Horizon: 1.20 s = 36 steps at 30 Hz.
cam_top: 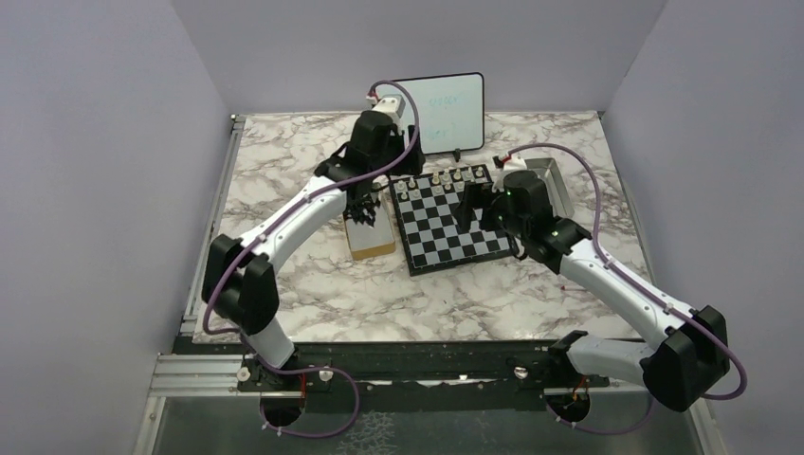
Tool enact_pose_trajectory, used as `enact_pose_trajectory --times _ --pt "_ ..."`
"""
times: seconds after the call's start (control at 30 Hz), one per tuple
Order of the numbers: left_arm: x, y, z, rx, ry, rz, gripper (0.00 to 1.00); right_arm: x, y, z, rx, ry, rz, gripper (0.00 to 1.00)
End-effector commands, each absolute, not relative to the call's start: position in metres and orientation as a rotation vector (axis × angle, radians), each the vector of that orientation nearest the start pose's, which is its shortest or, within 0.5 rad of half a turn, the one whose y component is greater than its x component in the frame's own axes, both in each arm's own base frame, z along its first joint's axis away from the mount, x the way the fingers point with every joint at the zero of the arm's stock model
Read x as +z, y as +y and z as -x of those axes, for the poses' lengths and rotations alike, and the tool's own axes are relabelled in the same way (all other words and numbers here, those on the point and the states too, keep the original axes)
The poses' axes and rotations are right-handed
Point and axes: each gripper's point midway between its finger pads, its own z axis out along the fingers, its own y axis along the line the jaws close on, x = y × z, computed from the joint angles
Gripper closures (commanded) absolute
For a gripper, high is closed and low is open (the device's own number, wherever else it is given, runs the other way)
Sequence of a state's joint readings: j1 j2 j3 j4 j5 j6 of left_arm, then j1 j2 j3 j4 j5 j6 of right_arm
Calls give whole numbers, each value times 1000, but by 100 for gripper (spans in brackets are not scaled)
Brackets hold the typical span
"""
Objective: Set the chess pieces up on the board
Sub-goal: Place the chess piece on the chessboard, then pick up the chess piece from the storage box.
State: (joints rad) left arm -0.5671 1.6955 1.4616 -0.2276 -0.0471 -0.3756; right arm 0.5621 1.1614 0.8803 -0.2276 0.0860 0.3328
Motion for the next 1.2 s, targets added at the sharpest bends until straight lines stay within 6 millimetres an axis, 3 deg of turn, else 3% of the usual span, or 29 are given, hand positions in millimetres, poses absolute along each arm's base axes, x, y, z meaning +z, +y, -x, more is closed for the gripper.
enact_pose_trajectory --times 0.0,0.17,0.3,0.47,0.63,0.7,0.9,1.17 --pt "239 -274 -387 -622 2087 -212 5 202 176 -329 318 2086 67 0" --pt "245 -254 -357 -617 2069 -239 1 208 154 -351 183 2063 -5 0" --pt "236 -234 -335 -557 2075 -293 1 207 130 -370 153 2052 -71 1" --pt "213 -196 -317 -393 2088 -298 1 198 82 -395 42 2038 -174 6" --pt "203 -171 -306 -295 2074 -283 1 176 33 -416 -34 2060 -256 20" --pt "200 -167 -301 -282 2071 -303 1 165 18 -425 -21 2070 -296 25" --pt "185 -163 -290 -265 2106 -375 1 138 -8 -456 -31 2088 -336 53" --pt "177 -160 -289 -238 2117 -399 1 107 -29 -492 -59 2139 -376 63"
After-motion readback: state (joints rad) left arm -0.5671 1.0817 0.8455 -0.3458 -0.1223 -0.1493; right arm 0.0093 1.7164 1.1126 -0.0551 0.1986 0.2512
